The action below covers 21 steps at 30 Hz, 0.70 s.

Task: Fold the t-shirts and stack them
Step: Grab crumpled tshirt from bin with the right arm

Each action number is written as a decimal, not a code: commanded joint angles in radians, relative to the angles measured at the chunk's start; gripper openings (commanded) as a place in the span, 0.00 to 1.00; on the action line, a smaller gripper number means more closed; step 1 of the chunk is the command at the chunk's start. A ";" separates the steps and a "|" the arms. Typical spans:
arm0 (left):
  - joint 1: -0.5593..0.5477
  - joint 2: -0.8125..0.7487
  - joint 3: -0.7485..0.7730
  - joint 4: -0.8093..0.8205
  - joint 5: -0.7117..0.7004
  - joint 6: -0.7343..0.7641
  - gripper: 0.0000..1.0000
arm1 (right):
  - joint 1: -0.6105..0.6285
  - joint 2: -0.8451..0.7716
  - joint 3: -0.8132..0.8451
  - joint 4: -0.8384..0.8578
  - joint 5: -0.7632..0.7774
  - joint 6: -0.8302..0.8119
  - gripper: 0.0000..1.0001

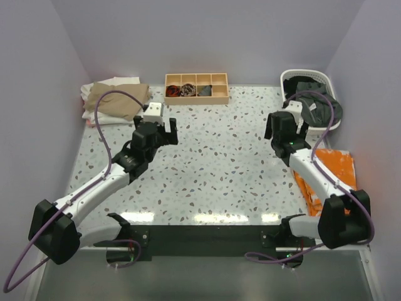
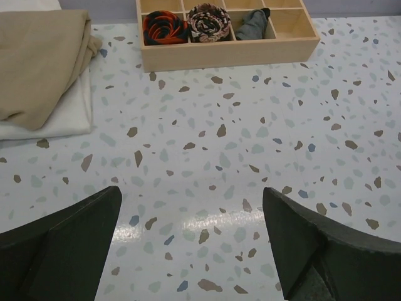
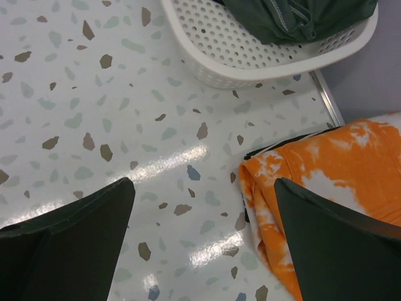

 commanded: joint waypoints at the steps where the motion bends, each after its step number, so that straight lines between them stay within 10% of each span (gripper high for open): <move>1: -0.004 0.019 0.052 0.056 0.060 0.050 1.00 | -0.020 0.168 0.168 0.060 0.228 0.035 0.99; 13: -0.004 0.054 0.068 0.122 0.165 0.101 1.00 | -0.274 0.671 0.740 -0.011 -0.022 0.078 0.99; 21: -0.001 0.084 0.075 0.144 0.180 0.113 1.00 | -0.327 0.881 0.880 0.123 0.108 0.077 0.99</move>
